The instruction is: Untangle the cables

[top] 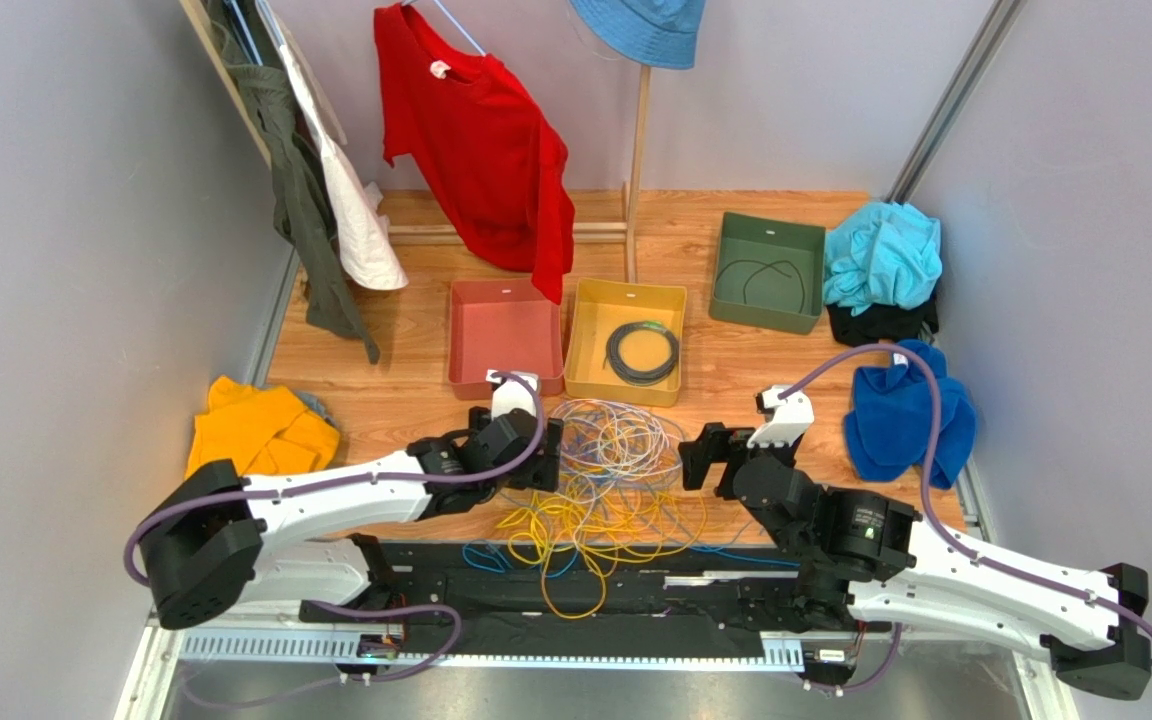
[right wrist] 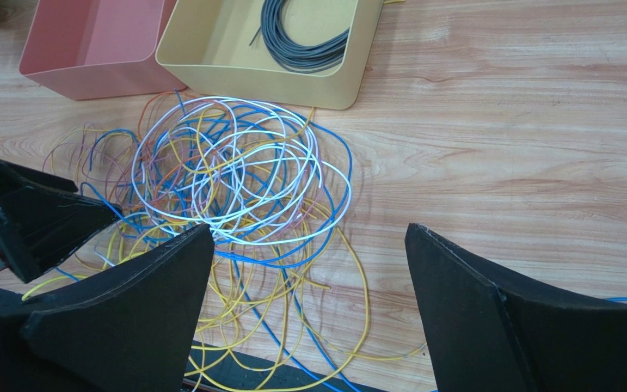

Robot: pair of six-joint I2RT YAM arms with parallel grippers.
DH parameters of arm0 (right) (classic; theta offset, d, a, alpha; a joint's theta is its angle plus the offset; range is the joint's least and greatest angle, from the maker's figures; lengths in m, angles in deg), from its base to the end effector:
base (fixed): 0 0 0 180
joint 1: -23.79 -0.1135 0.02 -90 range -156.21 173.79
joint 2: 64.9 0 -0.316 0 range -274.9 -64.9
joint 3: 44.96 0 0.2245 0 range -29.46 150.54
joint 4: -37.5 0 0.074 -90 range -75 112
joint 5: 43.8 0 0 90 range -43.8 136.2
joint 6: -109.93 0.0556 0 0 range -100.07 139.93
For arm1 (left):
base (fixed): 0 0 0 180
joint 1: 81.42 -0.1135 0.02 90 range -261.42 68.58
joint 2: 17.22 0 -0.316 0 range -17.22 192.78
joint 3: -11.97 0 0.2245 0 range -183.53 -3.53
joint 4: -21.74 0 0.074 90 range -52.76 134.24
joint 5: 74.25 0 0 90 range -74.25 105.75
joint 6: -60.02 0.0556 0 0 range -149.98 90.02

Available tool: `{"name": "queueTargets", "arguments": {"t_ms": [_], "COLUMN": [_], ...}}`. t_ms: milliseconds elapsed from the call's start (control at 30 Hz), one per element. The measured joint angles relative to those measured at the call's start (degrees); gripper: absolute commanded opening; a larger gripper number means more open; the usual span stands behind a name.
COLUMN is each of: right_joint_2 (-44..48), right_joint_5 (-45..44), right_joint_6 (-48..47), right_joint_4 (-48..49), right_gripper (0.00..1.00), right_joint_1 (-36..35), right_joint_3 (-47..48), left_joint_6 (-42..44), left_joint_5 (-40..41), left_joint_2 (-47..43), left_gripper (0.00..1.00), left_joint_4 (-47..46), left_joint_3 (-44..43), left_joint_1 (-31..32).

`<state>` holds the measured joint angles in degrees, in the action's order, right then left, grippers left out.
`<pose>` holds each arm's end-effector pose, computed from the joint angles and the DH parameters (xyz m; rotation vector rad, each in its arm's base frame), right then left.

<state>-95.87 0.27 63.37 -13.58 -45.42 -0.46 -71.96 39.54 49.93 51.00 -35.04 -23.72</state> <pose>0.0575 0.0388 0.2600 -0.0387 2.0253 0.3470 0.1201 -0.1480 0.2326 0.1405 2.3613 -0.3463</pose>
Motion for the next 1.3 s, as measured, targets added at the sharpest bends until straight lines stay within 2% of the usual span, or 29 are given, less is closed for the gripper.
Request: {"name": "queueTargets", "arguments": {"t_ms": [33,133,167,200,233,267,300,500,700,800,1000,1300], "right_joint_2": [0.0,0.0,0.0,0.0,0.0,0.0,0.0,0.0,0.0,0.1,0.5,1.5], "right_joint_5": [0.0,0.0,0.0,0.0,0.0,0.0,0.0,0.0,0.0,0.3,1.5,4.2], "right_joint_6": [0.0,-0.3,-0.4,-0.5,-0.5,-0.6,-0.7,-0.9,-1.1,-1.2,-1.1,-1.1], "right_joint_4": [0.0,0.4,0.5,0.6,0.7,0.7,0.7,1.2,1.8,2.4,2.6,3.6], "right_gripper": [0.92,0.92,0.92,0.92,0.92,0.92,0.92,0.91,0.91,0.9,0.9,0.9], "right_joint_1": [0.0,0.0,0.0,0.0,0.0,0.0,0.0,0.0,0.0,0.0,0.0,0.0], "right_joint_3": [0.0,0.0,0.0,0.0,0.0,0.0,0.0,0.0,0.0,0.0,-0.1,-1.3], "left_joint_6": [0.0,0.0,0.0,0.2,0.1,0.3,0.5,1.1,3.8,6.2,10.1,17.0], "left_joint_5": [0.3,1.7,2.3,2.9,3.3,3.7,4.0,6.2,6.2,5.4,2.4,2.1], "left_joint_2": [1.0,2.3,2.3,2.2,2.1,2.0,1.8,-2.2,-14.3,-18.0,-18.8,-10.4], "left_gripper": [0.84,0.63,0.53,0.48,0.32,0.03,0.0,0.0,0.0,0.0,0.0,0.0], "left_joint_4": [-0.4,-1.0,-1.2,-1.4,-1.6,-1.7,-1.7,1.0,6.9,10.6,16.8,25.3], "left_joint_3": [-0.2,-0.3,-0.3,-0.5,-0.6,-0.8,-1.0,-3.4,-8.6,-15.9,-35.8,-62.7], "left_joint_1": [0.0,0.0,-0.1,-0.2,-0.3,-0.5,-0.8,-1.2,-1.2,-1.2,-1.2,-1.2]}}
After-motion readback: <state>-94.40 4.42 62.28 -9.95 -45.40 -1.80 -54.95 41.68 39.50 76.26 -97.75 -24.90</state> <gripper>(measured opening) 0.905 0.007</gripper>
